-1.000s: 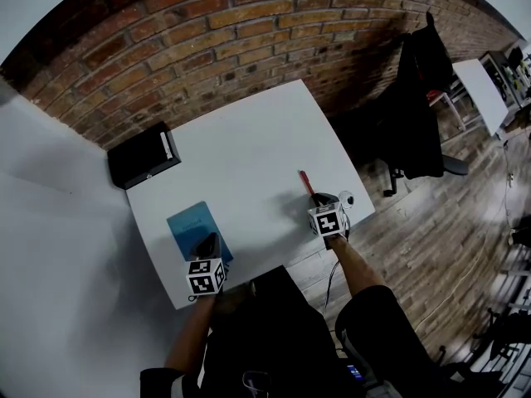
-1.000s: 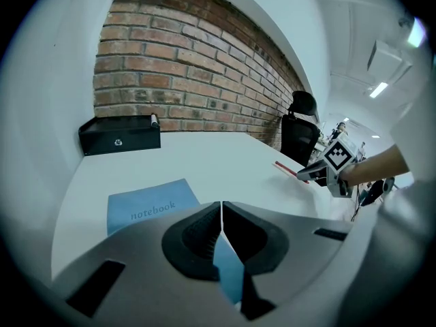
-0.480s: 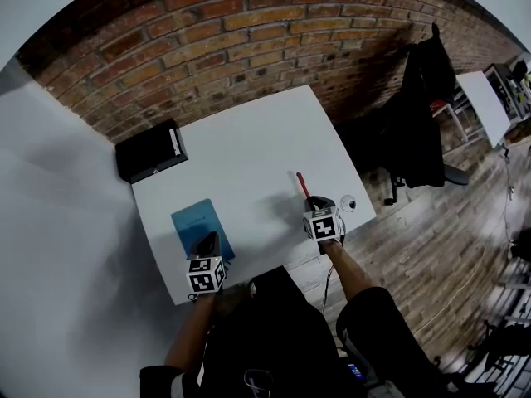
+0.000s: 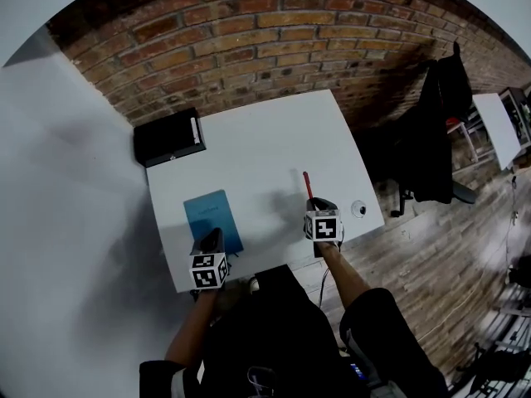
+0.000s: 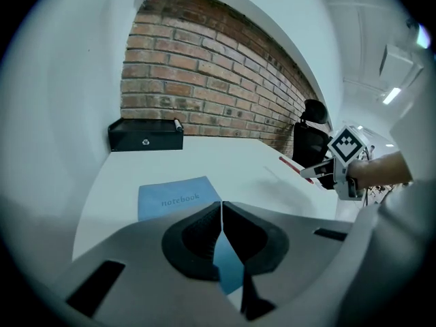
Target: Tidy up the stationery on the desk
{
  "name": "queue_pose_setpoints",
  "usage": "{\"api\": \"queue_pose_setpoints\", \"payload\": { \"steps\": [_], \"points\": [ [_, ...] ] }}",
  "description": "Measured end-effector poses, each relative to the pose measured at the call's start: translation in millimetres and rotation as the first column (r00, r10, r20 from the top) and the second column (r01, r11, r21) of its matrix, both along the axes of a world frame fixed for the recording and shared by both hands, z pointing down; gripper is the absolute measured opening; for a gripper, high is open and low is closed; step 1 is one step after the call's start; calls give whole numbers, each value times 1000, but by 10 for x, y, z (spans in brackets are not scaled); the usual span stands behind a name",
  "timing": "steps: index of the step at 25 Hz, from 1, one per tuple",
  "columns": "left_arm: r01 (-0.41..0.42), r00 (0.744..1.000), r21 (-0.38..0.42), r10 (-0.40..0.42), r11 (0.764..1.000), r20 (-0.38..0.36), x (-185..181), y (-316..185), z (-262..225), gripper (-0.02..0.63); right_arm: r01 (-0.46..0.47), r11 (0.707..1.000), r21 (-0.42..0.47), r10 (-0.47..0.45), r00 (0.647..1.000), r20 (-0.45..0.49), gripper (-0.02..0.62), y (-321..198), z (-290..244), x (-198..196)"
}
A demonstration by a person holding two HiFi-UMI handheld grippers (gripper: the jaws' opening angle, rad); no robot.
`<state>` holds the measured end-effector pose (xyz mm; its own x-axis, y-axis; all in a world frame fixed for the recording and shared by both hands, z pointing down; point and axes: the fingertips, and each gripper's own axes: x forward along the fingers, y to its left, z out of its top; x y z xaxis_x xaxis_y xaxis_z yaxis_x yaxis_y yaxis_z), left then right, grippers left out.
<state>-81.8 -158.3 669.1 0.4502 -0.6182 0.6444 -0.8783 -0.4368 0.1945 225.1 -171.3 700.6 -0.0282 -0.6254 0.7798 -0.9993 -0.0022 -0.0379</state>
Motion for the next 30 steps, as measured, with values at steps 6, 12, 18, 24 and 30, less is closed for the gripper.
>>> {"api": "queue_pose_setpoints", "payload": {
  "steps": [6,12,18,24,30],
  "points": [
    [58,998,5,-58,998,4,-223,67,-34,21,24,1000,-5,-24,1000,14,63,-64,7,-286],
    [112,994,4,-112,994,8,-429,167,-58,21,51,999,-9,-51,998,20,63,-117,-10,-520],
    [169,985,5,-169,986,12,-652,279,-70,21,88,996,-10,-87,995,58,63,-154,-12,-868],
    [214,977,3,-214,977,18,-830,426,-79,20,117,993,-20,-115,990,83,63,-117,21,-1146],
    [254,967,-6,-254,967,22,-964,544,-64,21,128,991,-28,-124,985,120,63,-73,46,-1431]
  ]
}}
